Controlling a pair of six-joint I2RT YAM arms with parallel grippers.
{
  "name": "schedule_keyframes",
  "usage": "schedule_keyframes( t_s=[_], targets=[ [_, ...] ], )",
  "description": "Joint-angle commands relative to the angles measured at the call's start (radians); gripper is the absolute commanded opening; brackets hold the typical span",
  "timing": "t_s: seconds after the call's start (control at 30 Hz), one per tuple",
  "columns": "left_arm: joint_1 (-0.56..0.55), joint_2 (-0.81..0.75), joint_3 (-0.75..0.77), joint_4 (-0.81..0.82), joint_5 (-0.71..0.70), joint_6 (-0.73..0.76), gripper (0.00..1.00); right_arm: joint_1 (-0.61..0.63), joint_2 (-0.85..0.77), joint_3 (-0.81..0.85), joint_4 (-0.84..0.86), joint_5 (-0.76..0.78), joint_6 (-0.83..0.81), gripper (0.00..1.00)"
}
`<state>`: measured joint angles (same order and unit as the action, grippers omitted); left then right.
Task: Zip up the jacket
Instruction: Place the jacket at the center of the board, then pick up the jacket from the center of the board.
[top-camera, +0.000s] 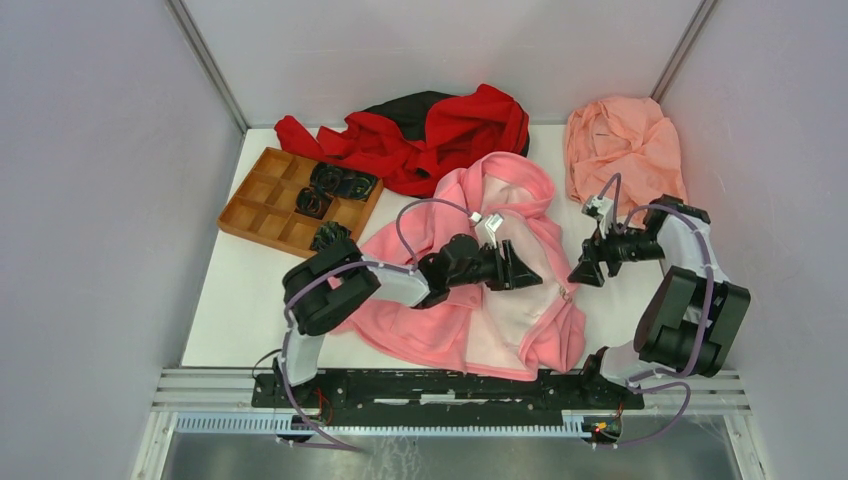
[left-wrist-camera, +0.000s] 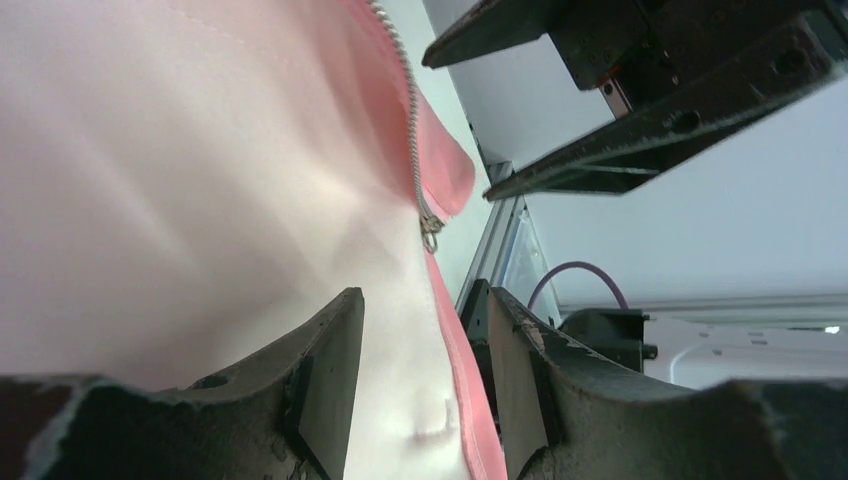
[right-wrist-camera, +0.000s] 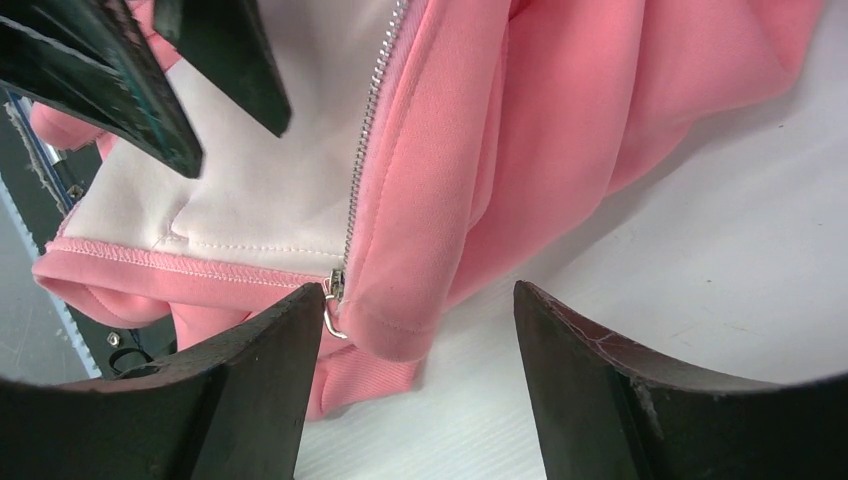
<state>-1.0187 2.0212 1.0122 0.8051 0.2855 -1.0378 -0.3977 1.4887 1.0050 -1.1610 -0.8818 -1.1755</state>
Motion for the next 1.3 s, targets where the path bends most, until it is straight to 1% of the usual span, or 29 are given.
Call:
schedule_keyframes(
  t_s=[0.0, 0.1, 0.13, 0.3, 0.33, 0.4, 0.43, 0.47, 0.5, 0.53, 0.57, 0.6, 0.67, 0.73, 0.83, 0.9, 0.97, 1.0, 1.03, 1.1, 1.17, 1.2, 1.27],
  targets=[
    [-0.002, -0.155, -0.060, -0.074, -0.046, 0.140, 0.56, -0.007, -0.069, 0.047, 0.008, -0.027, -0.006, 0.76],
    [-0.002, -0.262, -0.115, -0.154, -0.084, 0.226, 0.56, -0.009, -0.118, 0.050, 0.026, -0.045, -0.016, 0.76],
    [-0.003, -0.318, -0.131, -0.186, -0.108, 0.257, 0.56, -0.009, -0.138, 0.050, 0.032, -0.055, -0.022, 0.76],
    [-0.004, -0.567, -0.208, -0.401, -0.245, 0.432, 0.56, -0.009, -0.245, 0.051, 0.080, -0.123, -0.045, 0.78],
    [-0.003, -0.620, -0.222, -0.444, -0.275, 0.461, 0.57, -0.009, -0.268, 0.049, 0.110, -0.138, -0.037, 0.82],
    [-0.003, -0.726, -0.255, -0.526, -0.344, 0.496, 0.63, -0.009, -0.320, 0.032, 0.170, -0.192, -0.023, 0.97],
    [-0.004, -0.778, -0.278, -0.551, -0.382, 0.499, 0.68, -0.009, -0.346, 0.019, 0.206, -0.233, -0.010, 0.98],
    [-0.002, -0.827, -0.302, -0.574, -0.421, 0.482, 0.75, -0.009, -0.368, -0.009, 0.273, -0.267, 0.089, 0.98],
    [0.000, -0.878, -0.327, -0.593, -0.453, 0.463, 0.83, -0.009, -0.391, -0.038, 0.374, -0.299, 0.235, 0.98],
    [0.001, -0.926, -0.358, -0.602, -0.472, 0.445, 0.89, -0.009, -0.408, -0.064, 0.437, -0.329, 0.316, 0.98],
    [0.002, -0.982, -0.390, -0.604, -0.487, 0.421, 0.95, -0.009, -0.414, -0.077, 0.452, -0.367, 0.321, 0.98],
    [0.003, -1.038, -0.430, -0.601, -0.498, 0.386, 0.99, -0.007, -0.419, -0.084, 0.430, -0.420, 0.285, 0.98],
    [0.003, -1.156, -0.509, -0.587, -0.499, 0.327, 1.00, 0.012, -0.421, -0.082, 0.368, -0.452, 0.230, 0.98],
    [0.003, -1.293, -0.585, -0.561, -0.472, 0.279, 0.99, 0.043, -0.425, -0.074, 0.282, -0.437, 0.138, 0.97],
    [0.002, -1.413, -0.652, -0.571, -0.428, 0.186, 0.94, 0.082, -0.445, -0.092, 0.217, -0.415, 0.086, 0.95],
    [0.000, -1.412, -0.629, -0.655, -0.399, 0.141, 0.90, 0.103, -0.461, -0.114, 0.201, -0.406, 0.066, 0.95],
    [-0.012, -1.348, -0.552, -0.758, -0.343, 0.121, 0.85, 0.115, -0.482, -0.140, 0.231, -0.399, 0.095, 0.94],
    [-0.034, -1.300, -0.513, -0.811, -0.341, 0.119, 0.83, 0.118, -0.491, -0.156, 0.255, -0.395, 0.121, 0.93],
    [-0.069, -1.250, -0.464, -0.873, -0.363, 0.122, 0.82, 0.118, -0.499, -0.168, 0.280, -0.393, 0.145, 0.93],
    [-0.192, -1.144, -0.354, -1.026, -0.504, 0.143, 0.81, 0.120, -0.515, -0.193, 0.326, -0.389, 0.189, 0.92],
    [-0.299, -1.028, -0.239, -1.158, -0.607, 0.146, 0.81, 0.121, -0.528, -0.214, 0.367, -0.375, 0.235, 0.91],
    [-0.327, -0.970, -0.188, -1.213, -0.637, 0.136, 0.79, 0.120, -0.533, -0.221, 0.388, -0.369, 0.258, 0.91],
    [-0.362, -0.864, -0.119, -1.284, -0.661, 0.113, 0.71, 0.121, -0.543, -0.234, 0.429, -0.349, 0.305, 0.90]
  ],
)
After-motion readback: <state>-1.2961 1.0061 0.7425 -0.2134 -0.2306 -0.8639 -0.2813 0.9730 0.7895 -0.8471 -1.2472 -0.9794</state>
